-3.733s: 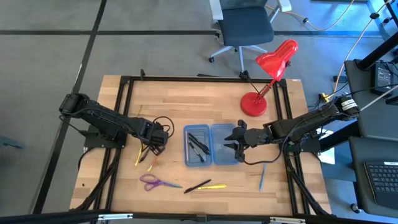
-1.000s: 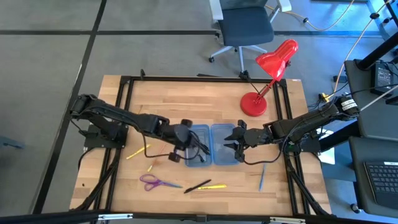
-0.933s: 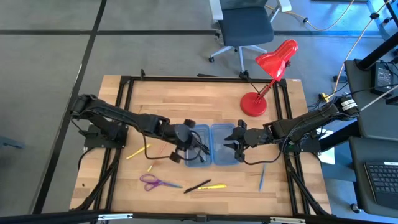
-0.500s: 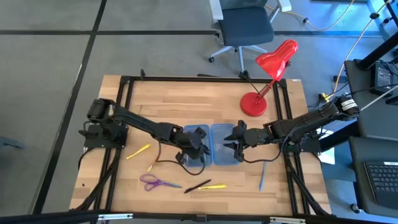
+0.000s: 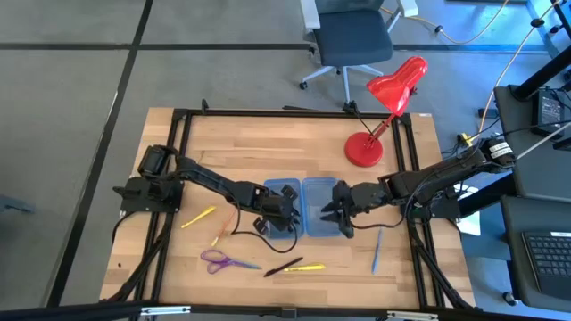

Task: Pick & place school supplies into a supply box
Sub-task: Put the black pen into the blue supply box, then put the blue pen into the blue supply box

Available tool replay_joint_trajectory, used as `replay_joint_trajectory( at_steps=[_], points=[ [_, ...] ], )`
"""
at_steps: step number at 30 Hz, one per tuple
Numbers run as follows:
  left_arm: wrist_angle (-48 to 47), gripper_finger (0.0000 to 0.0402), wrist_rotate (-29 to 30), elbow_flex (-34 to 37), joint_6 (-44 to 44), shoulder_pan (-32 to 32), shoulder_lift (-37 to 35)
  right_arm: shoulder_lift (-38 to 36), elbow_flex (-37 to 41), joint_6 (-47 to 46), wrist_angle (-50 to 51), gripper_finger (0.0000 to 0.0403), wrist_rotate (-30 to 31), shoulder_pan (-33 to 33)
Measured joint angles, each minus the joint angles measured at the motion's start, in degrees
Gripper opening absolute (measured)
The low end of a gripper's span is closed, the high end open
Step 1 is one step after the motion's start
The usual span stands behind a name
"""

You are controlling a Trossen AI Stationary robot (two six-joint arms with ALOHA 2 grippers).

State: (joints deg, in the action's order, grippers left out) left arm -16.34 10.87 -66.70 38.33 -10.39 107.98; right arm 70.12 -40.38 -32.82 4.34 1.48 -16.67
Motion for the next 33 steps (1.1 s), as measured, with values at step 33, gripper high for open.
replay_joint_trajectory(
  at_steps=[33],
  points=[
    [0.38, 0.0100, 4.76, 0.00, 0.00, 0.00, -0.11, -0.02, 0.02, -76.21, 23.13, 0.0133, -9.73, -23.08]
  ],
)
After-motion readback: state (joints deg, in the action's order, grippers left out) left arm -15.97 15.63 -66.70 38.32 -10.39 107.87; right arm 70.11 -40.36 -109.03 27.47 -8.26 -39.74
